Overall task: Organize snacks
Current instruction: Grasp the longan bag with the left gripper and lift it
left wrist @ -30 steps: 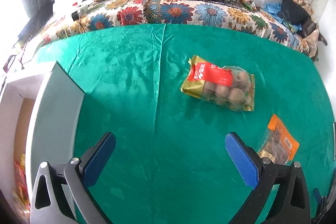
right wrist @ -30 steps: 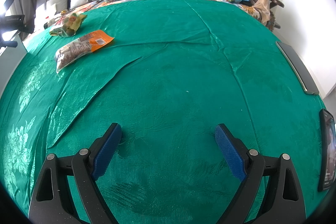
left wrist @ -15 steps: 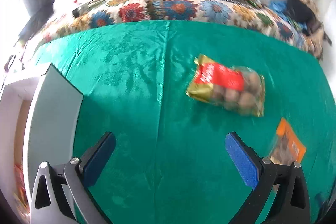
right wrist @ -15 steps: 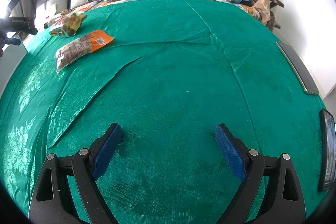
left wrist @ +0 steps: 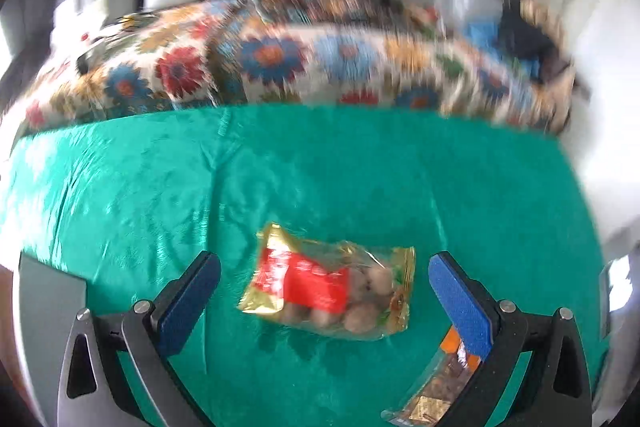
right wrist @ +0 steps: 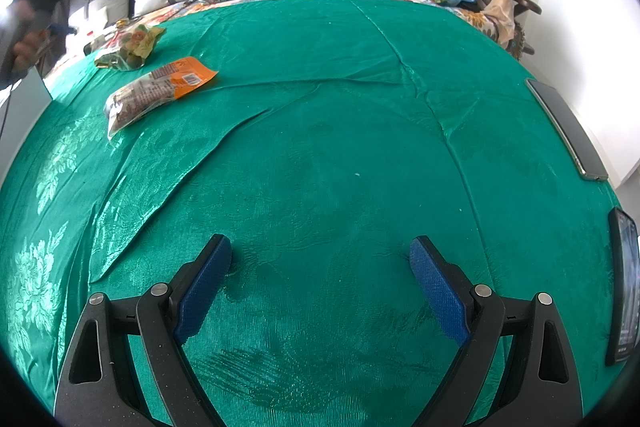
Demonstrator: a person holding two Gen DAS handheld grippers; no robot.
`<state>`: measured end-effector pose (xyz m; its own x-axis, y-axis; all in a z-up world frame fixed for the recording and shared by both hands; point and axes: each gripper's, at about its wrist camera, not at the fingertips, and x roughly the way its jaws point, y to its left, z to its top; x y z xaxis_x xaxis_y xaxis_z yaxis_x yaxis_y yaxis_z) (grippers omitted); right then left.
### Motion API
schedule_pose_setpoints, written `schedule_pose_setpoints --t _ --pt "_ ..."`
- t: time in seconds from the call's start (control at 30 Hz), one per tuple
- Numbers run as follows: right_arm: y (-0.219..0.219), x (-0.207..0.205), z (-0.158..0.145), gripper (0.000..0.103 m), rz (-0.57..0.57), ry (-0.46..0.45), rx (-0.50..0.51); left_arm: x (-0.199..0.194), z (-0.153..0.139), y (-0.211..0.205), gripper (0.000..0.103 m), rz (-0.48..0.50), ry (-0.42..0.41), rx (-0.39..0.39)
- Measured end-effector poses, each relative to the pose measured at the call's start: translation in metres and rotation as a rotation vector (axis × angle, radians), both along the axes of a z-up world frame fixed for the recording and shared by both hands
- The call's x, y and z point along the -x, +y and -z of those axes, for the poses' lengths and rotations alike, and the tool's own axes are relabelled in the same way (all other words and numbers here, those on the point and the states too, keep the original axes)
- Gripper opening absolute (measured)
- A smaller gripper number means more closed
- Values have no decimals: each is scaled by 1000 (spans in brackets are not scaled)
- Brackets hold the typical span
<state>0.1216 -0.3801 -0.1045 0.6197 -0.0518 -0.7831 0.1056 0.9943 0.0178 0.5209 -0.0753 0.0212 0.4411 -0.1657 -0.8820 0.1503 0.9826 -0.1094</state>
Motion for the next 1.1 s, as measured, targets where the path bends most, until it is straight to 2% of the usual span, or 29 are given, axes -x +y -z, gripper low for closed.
schedule_pose_setpoints --t 0.07,0.13,0.2,0.3,0.33,0.4,0.47,0.57,0.73,0.8,0.87,0.9,0.93,0.97,1.03,1.1 --pt "0 0 0 93 0 0 0 -11 12 -11 103 -37 55 -43" --pt "0 0 0 93 -2 0 -1 -19 30 -16 103 -114 100 -66" --pt "3 0 0 93 -2 0 0 -24 46 -20 103 -134 129 -85" --pt "3 0 0 93 -2 0 -1 -12 56 -17 103 -125 119 -41" --pt "3 0 0 94 -2 0 -1 -5 56 -11 103 -93 122 -37" --pt "3 0 0 94 -2 0 0 8 57 1 103 -58 119 -53" --pt "4 1 0 94 -2 0 0 22 56 19 103 -66 121 -65" --pt "4 1 0 94 -3 0 0 26 61 39 103 -98 160 -9" --pt "4 1 0 94 -3 0 0 14 62 38 103 -170 134 127" --pt "3 1 0 94 -3 0 0 5 67 31 103 -188 133 123" --pt "4 1 0 94 -3 0 0 -1 81 22 102 -206 168 112" --pt "4 1 0 94 -3 0 0 -1 88 21 95 -223 179 88" --pt "4 1 0 94 -4 0 0 4 90 19 81 -235 154 48" --pt "4 1 0 94 -4 0 0 12 86 16 74 -222 106 26" --pt "4 1 0 94 -4 0 0 25 81 15 67 -183 89 16" --pt "4 1 0 94 -4 0 1 46 74 20 66 -151 69 -26"
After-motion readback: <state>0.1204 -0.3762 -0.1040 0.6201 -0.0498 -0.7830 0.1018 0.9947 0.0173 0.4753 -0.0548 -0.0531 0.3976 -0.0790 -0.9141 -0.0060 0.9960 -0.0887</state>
